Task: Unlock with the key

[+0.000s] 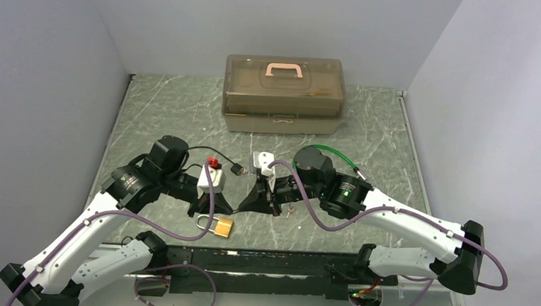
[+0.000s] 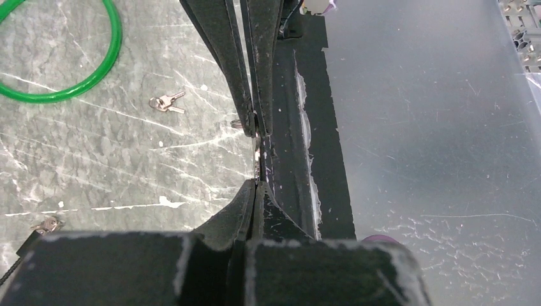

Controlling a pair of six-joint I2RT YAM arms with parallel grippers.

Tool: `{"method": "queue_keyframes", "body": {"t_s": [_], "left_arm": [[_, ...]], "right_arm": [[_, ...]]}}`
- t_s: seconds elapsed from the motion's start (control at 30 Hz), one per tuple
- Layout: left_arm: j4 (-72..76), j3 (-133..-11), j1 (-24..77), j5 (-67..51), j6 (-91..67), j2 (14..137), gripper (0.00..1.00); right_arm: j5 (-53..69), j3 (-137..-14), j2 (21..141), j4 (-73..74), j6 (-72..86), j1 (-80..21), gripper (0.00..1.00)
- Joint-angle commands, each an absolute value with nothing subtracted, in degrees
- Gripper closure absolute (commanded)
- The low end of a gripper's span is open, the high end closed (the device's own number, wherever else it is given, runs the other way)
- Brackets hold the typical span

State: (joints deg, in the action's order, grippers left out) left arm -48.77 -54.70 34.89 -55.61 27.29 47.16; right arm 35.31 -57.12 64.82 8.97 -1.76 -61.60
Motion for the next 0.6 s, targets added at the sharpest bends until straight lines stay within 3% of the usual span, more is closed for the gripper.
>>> {"method": "queue_keyframes", "body": {"t_s": [0.0, 0.57], "left_arm": [[-47.50, -58.34, 34.89, -60.49, 25.77, 47.02, 1.00], [-46.74, -58.39, 34.84, -64.28, 19.04, 47.76, 1.00]], "right_arm": [[35.28, -59.82, 65.55, 9.85, -4.20, -61.87, 1.00], [33.63, -61.38, 65.39, 11.29, -5.21, -61.96, 1.00]]}}
